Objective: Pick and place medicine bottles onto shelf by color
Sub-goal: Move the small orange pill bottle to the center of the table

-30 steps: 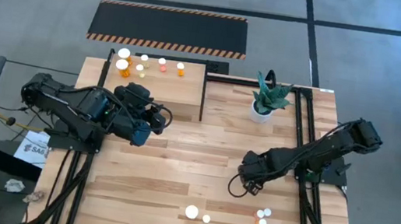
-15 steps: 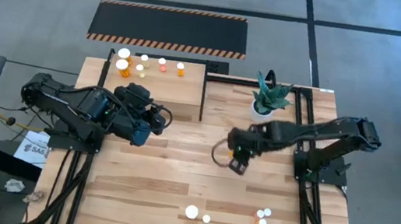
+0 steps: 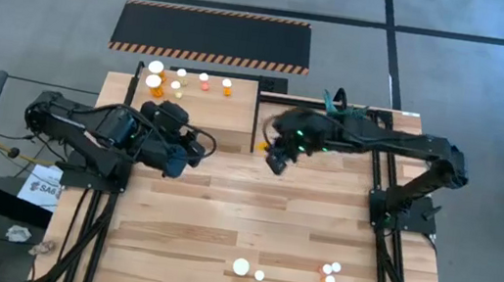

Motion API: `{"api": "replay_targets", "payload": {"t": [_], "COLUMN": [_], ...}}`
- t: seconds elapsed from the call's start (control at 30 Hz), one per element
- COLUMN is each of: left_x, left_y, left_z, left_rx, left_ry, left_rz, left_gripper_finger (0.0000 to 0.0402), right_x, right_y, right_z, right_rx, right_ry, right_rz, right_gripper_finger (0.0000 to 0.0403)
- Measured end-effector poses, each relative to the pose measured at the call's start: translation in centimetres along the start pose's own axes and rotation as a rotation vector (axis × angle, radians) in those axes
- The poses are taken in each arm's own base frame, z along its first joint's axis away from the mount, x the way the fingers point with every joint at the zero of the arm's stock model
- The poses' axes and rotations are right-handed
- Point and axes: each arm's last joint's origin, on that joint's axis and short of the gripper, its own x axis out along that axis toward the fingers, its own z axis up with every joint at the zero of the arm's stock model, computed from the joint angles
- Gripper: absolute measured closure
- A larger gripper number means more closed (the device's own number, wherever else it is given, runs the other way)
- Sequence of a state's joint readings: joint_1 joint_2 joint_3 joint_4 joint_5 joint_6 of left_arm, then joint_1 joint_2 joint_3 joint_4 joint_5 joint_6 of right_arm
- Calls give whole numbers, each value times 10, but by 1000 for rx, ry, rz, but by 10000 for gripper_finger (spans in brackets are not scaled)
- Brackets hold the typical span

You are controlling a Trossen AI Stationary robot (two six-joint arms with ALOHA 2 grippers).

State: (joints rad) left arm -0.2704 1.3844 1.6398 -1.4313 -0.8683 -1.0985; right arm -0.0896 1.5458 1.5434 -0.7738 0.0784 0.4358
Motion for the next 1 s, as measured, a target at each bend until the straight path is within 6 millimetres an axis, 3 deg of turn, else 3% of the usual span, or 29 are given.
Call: {"api": "replay_targets", "payload": {"t": [0.23, 0.57, 0.83, 1.0], "left_x": [4, -8, -23, -30], "left_y": [28, 61, 86, 97], "left_z": [7, 19, 23, 24], "left_rx": [29, 115, 153, 165], "left_ry": [51, 59, 14, -6], "left_rz": [110, 80, 50, 33], "left_gripper_finger": [228, 228, 228, 228], "right_x": [33, 70, 103, 116], "right_y": [-3, -11, -20, -30], "right_z": [34, 81, 102, 102], "right_rx": [-22, -18, 11, 46], "right_ry": [31, 53, 60, 66], "right_rz": [-53, -106, -134, -151], "right_gripper_finger": [258, 265, 260, 264]}}
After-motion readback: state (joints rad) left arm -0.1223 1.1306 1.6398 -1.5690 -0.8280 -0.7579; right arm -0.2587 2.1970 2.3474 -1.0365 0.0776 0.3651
